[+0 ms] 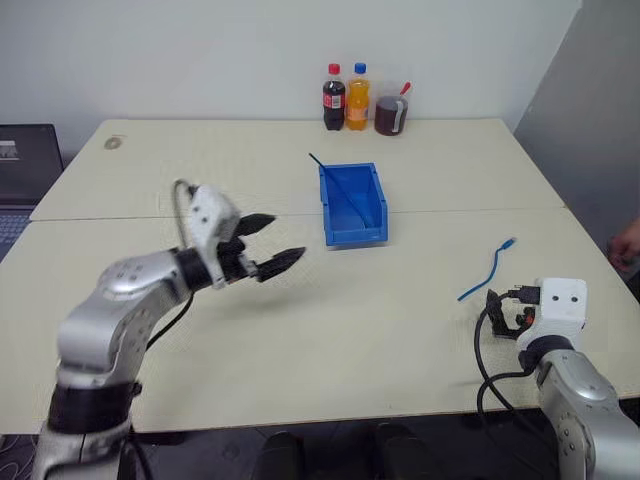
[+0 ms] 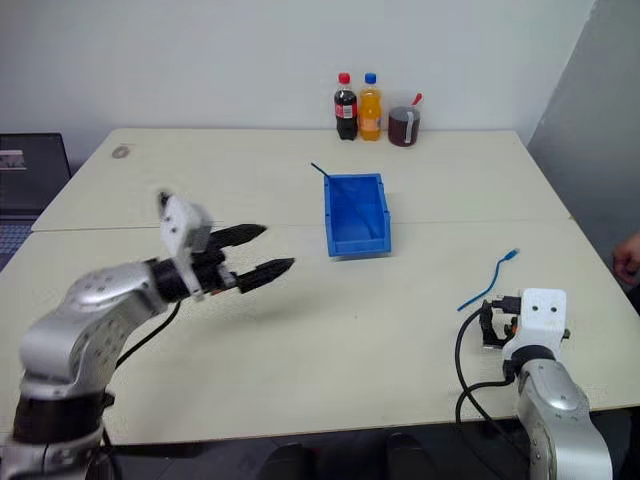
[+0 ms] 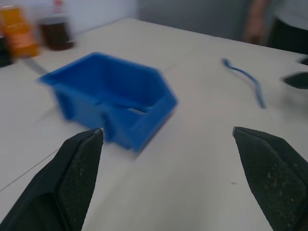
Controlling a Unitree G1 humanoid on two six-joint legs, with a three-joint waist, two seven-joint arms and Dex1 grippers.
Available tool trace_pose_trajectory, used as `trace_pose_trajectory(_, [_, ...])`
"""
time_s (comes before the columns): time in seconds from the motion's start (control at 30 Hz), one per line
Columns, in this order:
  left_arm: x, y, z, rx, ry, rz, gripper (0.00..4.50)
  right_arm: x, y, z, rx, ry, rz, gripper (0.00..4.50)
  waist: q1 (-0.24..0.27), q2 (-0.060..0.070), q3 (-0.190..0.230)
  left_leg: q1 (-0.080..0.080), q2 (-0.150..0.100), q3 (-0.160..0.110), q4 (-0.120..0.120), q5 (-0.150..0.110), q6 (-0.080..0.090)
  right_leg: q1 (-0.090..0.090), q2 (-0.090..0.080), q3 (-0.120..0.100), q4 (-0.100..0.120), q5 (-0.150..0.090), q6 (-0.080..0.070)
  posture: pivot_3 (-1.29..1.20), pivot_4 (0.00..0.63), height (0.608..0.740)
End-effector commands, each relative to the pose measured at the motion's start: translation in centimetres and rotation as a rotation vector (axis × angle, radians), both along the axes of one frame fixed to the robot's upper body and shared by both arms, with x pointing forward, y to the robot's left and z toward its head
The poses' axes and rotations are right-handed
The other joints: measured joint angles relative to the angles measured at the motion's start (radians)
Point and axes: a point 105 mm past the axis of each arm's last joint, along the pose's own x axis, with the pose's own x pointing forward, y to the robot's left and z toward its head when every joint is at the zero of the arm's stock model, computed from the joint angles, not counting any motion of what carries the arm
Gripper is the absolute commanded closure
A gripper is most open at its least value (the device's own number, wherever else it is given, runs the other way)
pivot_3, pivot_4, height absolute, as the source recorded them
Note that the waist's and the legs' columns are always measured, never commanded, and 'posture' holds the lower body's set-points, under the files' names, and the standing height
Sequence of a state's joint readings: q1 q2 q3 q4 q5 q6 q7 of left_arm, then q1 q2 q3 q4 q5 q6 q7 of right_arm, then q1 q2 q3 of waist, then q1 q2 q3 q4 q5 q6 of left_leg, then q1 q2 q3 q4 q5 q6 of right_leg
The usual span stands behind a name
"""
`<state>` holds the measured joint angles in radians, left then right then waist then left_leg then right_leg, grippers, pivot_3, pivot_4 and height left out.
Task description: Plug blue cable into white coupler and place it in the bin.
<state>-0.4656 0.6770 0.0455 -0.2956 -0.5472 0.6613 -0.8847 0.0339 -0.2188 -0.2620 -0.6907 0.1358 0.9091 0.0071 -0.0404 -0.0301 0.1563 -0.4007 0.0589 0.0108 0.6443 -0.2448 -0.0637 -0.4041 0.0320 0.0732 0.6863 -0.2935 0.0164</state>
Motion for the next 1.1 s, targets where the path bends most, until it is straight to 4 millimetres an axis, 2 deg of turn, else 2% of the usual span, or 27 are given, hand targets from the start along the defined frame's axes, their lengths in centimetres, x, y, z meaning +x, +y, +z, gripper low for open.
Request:
trace_pose_trajectory(0.03, [-0.6,-2.9,0.3,0.073,-0.032,-0.243,0.00,1.8,-0.5,0.8,-0.024,-0.009,-0.009,0.04,-0.002,0.000,0.000,0.000,0.000,0.000,0.000,0.000,0.000,0.000,0.001,0.000,0.000,0.000,0.000,0.00,0.150,0.740])
trace_pose_trajectory(0.23, [0.5,-4.8,0.4,0.107,-0.075,-0.363,0.00,5.0,-1.1,1.0,0.016,0.011,-0.048,0.04,-0.002,0.002,0.001,-0.001,0.001,-0.002,-0.001,0.000,0.000,-0.001,0.003,-0.001,0.000,0.000,-0.002,0.00,0.150,0.740])
trace_pose_trajectory(0.4, [0.7,-5.4,-0.2,0.124,-0.084,-0.401,0.00,6.5,-2.5,0.3,0.042,0.050,-0.114,0.04,0.000,0.002,0.001,-0.001,0.001,-0.001,-0.001,0.000,0.001,-0.001,0.003,0.000,0.000,0.000,-0.003,0.00,0.150,0.740])
trace_pose_trajectory(0.5, [0.8,-5.6,-0.2,0.115,-0.078,-0.418,0.00,7.3,-2.6,0.0,0.056,0.061,-0.117,0.04,0.002,0.002,0.001,-0.002,0.001,-0.001,-0.001,0.000,0.001,-0.001,0.002,0.000,0.000,0.001,-0.004,0.00,0.150,0.740])
trace_pose_trajectory(0.9, [1.1,-5.5,-0.3,0.136,-0.084,-0.432,0.00,9.2,-3.2,-1.4,0.188,0.117,-0.164,0.04,0.002,0.003,0.002,-0.001,0.001,-0.001,0.000,0.000,0.001,-0.001,0.003,0.000,0.002,0.001,-0.004,0.00,0.150,0.740])
trace_pose_trajectory(1.1, [1.5,-5.6,0.1,0.136,-0.102,-0.424,0.00,9.9,-3.3,-1.3,0.226,0.095,-0.157,0.04,0.000,0.003,0.002,-0.001,0.001,-0.001,0.000,0.000,0.001,-0.001,0.002,0.000,0.002,0.000,-0.004,0.00,0.150,0.740])
